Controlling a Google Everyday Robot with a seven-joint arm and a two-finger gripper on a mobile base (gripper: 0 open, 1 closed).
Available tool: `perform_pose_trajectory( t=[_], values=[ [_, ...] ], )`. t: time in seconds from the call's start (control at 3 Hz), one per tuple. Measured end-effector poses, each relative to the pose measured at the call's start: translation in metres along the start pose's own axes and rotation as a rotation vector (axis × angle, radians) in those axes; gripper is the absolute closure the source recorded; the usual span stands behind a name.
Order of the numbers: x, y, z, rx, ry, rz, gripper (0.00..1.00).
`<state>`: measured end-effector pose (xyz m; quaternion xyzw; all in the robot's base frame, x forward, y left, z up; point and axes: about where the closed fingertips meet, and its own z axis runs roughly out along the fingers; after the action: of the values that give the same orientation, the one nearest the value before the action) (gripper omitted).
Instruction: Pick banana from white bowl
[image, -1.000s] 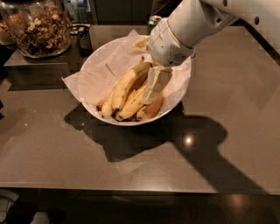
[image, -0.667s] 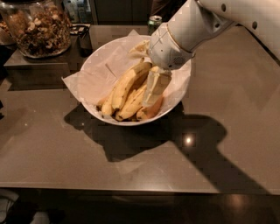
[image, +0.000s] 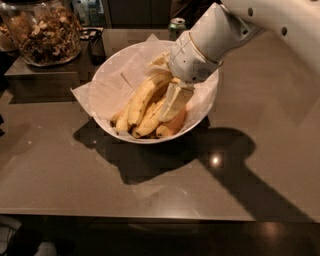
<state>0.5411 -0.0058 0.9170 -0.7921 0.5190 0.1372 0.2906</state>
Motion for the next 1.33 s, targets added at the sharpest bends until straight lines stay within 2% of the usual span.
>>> perform_pose_trajectory(
  t=[0.67, 1.0, 1.33],
  values=[
    [0.001, 0.005, -0.001, -0.012, 0.003, 0.003, 0.84],
    [0.001, 0.008, -0.012, 0.000, 0.029, 0.007, 1.00],
    [0.001, 0.009, -0.030, 0.034, 0.068, 0.010, 1.00]
  ],
)
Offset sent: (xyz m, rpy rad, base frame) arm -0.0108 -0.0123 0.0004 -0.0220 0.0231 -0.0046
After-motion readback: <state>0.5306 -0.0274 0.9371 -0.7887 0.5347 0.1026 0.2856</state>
